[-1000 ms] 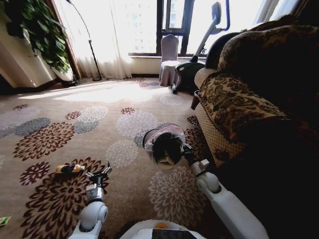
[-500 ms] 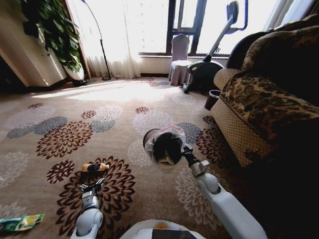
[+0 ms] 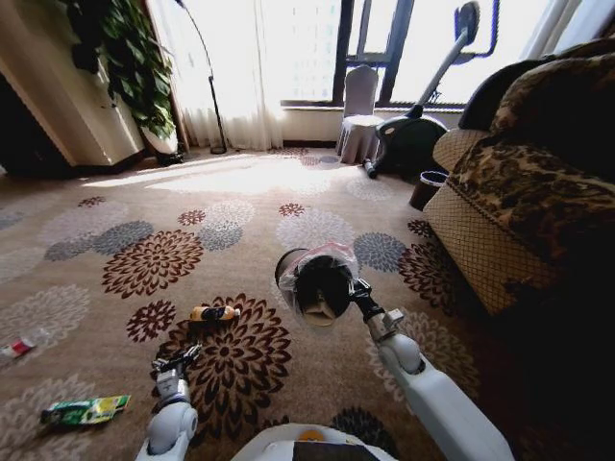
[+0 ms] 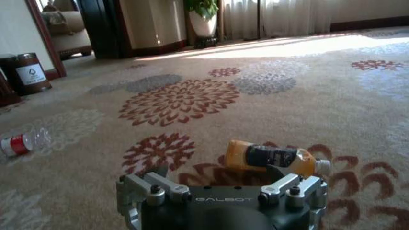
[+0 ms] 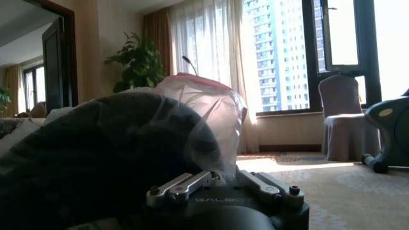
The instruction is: Pick up the trash from the ground and place it into the trash bin.
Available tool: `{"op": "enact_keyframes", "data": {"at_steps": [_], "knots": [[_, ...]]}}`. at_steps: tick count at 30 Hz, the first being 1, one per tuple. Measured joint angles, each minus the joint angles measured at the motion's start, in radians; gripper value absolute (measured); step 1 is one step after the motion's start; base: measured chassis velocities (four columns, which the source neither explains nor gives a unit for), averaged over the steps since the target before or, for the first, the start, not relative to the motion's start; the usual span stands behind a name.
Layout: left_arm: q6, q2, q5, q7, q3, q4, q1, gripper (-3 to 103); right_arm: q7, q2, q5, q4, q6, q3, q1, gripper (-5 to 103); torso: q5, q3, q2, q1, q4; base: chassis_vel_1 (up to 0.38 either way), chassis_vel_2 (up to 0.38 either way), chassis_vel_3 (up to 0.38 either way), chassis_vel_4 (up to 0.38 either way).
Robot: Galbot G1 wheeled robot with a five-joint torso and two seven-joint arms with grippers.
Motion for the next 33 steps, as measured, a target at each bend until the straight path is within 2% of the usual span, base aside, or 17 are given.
{"op": "enact_keyframes", "data": {"at_steps": [11,14,17,28,33], "knots": [[-0.005,0.019,-0.038,0.011,-0.023,0.035,-0.014,100,0.000,0.000,-0.004,0.000,0.004,0.002,-0.007,0,-0.0004,0.000,0.000,-0.001,0.0004,0.290,-0.285,-0.293,0.288],[-0.006,0.018,-0.039,0.013,-0.023,0.032,-0.010,100,-0.001,0.001,-0.007,0.000,0.007,0.004,-0.011,0,0.0006,0.000,0.000,-0.001,0.0007,0.300,-0.245,-0.313,0.203],[-0.007,0.017,-0.039,0.015,-0.017,0.030,-0.010,100,-0.001,0.001,-0.009,-0.001,0.009,0.005,-0.012,0,-0.0003,-0.001,0.000,-0.001,0.0004,0.192,-0.117,-0.133,0.087],[-0.001,0.016,-0.040,0.008,-0.010,0.044,-0.025,100,0.000,-0.003,-0.009,-0.001,0.015,0.016,-0.021,0,0.0001,0.000,0.000,0.000,0.0001,0.059,0.116,-0.063,-0.129],[-0.003,0.020,-0.041,0.006,-0.020,0.083,-0.044,100,-0.001,-0.001,-0.009,-0.004,0.015,0.015,-0.018,0,-0.0002,0.000,0.000,0.000,0.0008,0.277,0.235,-0.229,-0.232]]}}
